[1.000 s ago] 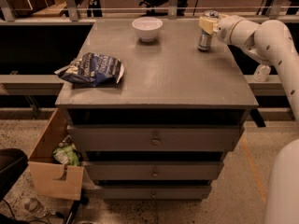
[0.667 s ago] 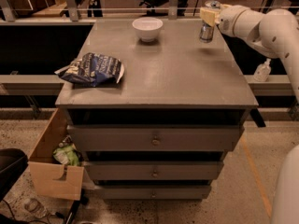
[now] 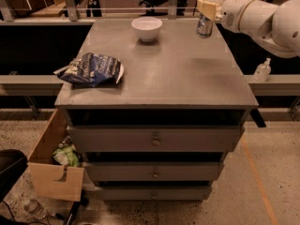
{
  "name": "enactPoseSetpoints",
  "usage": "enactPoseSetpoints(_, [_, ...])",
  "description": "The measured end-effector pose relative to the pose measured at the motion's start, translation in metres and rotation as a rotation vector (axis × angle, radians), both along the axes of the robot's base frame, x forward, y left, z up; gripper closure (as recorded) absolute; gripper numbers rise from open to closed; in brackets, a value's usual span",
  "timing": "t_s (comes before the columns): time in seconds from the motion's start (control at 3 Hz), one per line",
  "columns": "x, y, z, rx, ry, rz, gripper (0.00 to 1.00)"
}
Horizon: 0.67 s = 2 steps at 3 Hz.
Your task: Move redbull can near blue chip bag
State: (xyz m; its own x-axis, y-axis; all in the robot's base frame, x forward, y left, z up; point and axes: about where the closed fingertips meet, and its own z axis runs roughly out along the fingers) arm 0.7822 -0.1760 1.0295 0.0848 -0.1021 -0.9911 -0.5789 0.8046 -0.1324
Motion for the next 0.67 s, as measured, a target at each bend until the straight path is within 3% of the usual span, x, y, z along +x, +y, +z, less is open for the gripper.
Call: enactPoseSetpoints(0.67, [-0.07,0.074,-0.016,0.051,0.028,0.202,1.0])
